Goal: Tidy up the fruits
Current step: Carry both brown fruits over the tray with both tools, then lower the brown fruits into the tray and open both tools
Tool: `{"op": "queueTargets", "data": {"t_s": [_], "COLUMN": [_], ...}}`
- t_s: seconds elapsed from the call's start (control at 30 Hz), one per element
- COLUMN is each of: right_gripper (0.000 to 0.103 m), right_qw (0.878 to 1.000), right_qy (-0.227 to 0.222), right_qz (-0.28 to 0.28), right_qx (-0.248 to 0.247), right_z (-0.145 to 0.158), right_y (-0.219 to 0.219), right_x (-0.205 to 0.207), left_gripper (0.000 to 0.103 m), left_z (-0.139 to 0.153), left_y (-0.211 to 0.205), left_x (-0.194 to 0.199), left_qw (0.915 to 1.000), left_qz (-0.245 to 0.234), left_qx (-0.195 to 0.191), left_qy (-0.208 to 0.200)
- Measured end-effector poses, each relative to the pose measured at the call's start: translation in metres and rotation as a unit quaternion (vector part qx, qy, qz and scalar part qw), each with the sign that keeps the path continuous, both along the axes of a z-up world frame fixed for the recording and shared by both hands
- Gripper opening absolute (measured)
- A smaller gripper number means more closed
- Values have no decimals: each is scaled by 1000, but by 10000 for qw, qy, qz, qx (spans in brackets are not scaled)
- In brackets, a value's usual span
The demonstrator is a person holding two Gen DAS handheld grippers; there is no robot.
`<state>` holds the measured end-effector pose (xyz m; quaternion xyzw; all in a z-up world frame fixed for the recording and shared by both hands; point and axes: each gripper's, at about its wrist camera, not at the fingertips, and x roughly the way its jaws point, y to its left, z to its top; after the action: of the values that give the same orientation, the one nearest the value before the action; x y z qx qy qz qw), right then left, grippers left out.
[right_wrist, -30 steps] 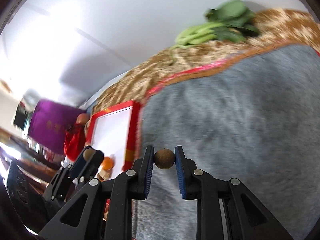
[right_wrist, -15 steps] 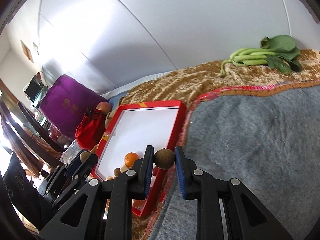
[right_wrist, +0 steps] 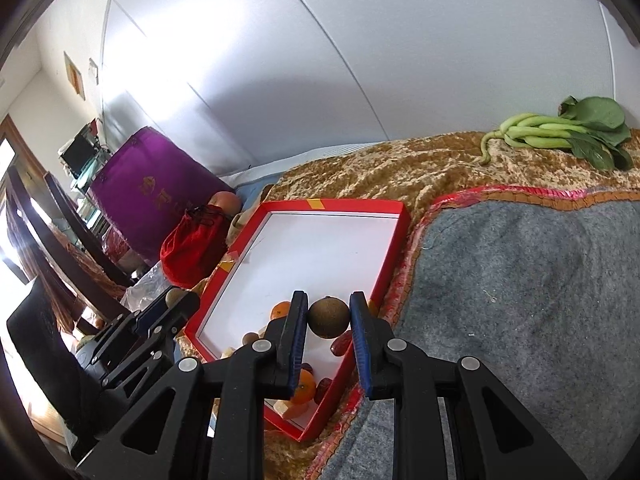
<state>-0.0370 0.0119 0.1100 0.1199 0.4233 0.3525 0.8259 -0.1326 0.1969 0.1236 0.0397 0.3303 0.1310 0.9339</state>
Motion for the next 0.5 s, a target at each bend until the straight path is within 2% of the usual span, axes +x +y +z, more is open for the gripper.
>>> {"op": "queueTargets", "data": {"t_s": [0.5], "right_gripper": [22], "right_qw": [9971], "right_qy": [-520], "right_qz": [528], "right_qx": [-175], "right_z": [7], "right_y": [29], "right_x": [-29], "left_gripper": [20], "left_z": [1], "left_y": [13], "left_x": [-4], "left_qw": [9995], "left_qz": [267], "left_qx": [126], "left_qy": [-74]}}
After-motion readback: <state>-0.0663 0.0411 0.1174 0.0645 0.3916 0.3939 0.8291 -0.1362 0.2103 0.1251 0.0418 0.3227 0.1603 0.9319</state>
